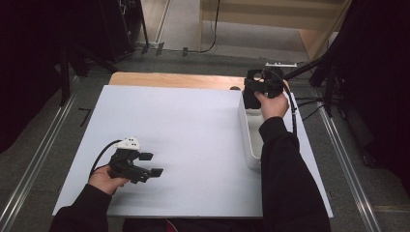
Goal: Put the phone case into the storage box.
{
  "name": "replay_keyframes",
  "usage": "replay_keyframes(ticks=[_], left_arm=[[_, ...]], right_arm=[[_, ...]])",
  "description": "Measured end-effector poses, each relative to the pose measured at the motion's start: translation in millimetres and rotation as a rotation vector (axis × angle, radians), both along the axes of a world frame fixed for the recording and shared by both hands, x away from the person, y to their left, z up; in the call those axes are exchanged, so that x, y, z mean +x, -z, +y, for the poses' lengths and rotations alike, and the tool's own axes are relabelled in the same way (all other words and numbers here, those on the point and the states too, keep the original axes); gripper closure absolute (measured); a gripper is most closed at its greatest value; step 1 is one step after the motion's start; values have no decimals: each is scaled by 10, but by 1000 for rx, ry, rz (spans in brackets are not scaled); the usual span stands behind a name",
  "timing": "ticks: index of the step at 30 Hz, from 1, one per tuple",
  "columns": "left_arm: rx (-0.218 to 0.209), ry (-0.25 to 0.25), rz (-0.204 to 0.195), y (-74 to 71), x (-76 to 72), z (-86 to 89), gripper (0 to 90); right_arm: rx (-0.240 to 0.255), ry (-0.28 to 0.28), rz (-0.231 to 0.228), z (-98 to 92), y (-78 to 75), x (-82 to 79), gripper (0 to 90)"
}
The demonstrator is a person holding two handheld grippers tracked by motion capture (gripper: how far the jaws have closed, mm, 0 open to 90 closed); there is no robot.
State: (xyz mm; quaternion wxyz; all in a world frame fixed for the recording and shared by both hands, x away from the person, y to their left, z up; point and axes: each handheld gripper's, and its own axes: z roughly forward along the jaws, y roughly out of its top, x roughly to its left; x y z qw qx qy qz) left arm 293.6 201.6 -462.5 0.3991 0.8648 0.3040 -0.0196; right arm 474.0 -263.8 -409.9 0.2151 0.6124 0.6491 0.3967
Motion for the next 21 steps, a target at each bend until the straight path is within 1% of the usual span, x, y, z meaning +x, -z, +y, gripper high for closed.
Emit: replay_keyframes(ticks=[4,5,11,21], left_arm=[[0,1,0,1,0,-1,211],[0,1,-1,1,0,-1,211],[2,3,0,4,0,-4,211],[2,7,-1,4,0,-6,211]], right_arm=[[7,5,0,-9,36,-9,118],[1,1,7,-12,49,-10,118],[12,8,13,-20,106,-12,118],[-1,7,28,-2,196,-12,117]])
